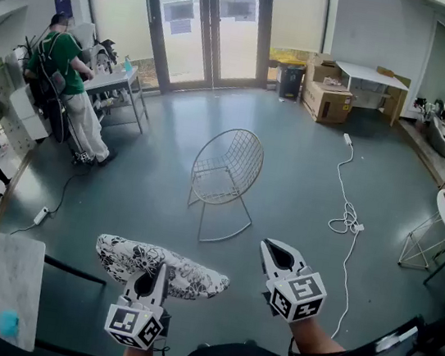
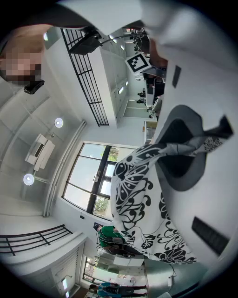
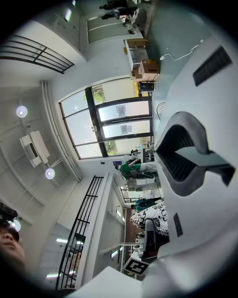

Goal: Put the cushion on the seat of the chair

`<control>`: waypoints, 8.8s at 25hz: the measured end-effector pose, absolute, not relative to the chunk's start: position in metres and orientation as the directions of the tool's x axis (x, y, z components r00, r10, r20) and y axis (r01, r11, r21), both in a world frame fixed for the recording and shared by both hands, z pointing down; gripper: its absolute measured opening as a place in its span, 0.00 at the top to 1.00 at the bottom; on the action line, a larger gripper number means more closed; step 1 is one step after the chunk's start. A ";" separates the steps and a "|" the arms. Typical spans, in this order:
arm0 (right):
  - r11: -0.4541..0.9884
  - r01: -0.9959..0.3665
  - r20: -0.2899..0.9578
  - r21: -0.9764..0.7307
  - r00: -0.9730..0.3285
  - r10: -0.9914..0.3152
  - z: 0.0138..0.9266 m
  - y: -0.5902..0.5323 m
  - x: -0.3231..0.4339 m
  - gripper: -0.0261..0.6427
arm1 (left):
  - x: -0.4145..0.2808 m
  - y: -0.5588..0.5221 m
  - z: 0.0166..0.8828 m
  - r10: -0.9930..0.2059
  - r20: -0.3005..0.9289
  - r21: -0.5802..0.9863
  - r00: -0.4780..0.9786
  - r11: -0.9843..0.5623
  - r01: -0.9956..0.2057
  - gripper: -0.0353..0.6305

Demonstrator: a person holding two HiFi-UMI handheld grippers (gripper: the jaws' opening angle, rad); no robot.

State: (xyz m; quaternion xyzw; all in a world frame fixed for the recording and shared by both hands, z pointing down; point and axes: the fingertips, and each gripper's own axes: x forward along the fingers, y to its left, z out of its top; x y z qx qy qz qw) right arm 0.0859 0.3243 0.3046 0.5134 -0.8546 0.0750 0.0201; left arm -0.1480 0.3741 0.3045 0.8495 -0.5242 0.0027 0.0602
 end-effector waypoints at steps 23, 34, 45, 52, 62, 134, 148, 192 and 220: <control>0.460 -0.880 0.121 -0.115 -0.472 -0.873 0.313 0.331 0.044 0.95 | -0.201 0.379 0.322 -0.905 0.053 0.112 0.421 -0.414 -0.903 0.92; 0.426 -0.898 0.132 -0.112 -0.438 -0.889 0.322 0.337 0.008 0.95 | -0.236 0.371 0.321 -0.901 -0.009 0.147 0.434 -0.431 -0.890 0.92; 0.444 -0.891 0.138 -0.101 -0.454 -0.880 0.323 0.312 -0.008 0.95 | -0.254 0.353 0.328 -0.888 0.018 0.137 0.459 -0.453 -0.881 0.92; 0.457 -0.882 0.106 -0.115 -0.468 -0.877 0.321 0.270 -0.013 0.95 | -0.258 0.321 0.324 -0.894 0.034 0.109 0.448 -0.442 -0.890 0.92; 0.467 -0.881 0.074 -0.074 -0.472 -0.879 0.314 0.191 -0.002 0.95 | -0.259 0.239 0.323 -0.915 0.057 0.106 0.400 -0.393 -0.914 0.92; 0.378 -0.922 0.169 -0.088 -0.388 -0.906 0.330 -0.199 -0.029 0.95 | -0.299 -0.169 0.374 -0.848 0.140 0.125 0.511 -0.497 -0.859 0.92; 0.420 -0.900 0.159 -0.114 -0.434 -0.887 0.339 -0.265 0.003 0.95 | -0.265 -0.217 0.399 -0.853 0.223 0.091 0.473 -0.465 -0.881 0.92; 0.382 -0.900 0.416 -0.209 -0.435 -0.798 0.551 -0.374 0.076 0.95 | -0.181 -0.372 0.717 -0.559 0.672 0.041 0.486 -0.628 -0.777 0.92; 0.331 -0.916 0.452 -0.227 -0.400 -0.797 0.607 -0.405 0.130 0.95 | -0.040 -0.426 0.823 -0.375 0.714 0.144 0.591 -0.748 -0.648 0.92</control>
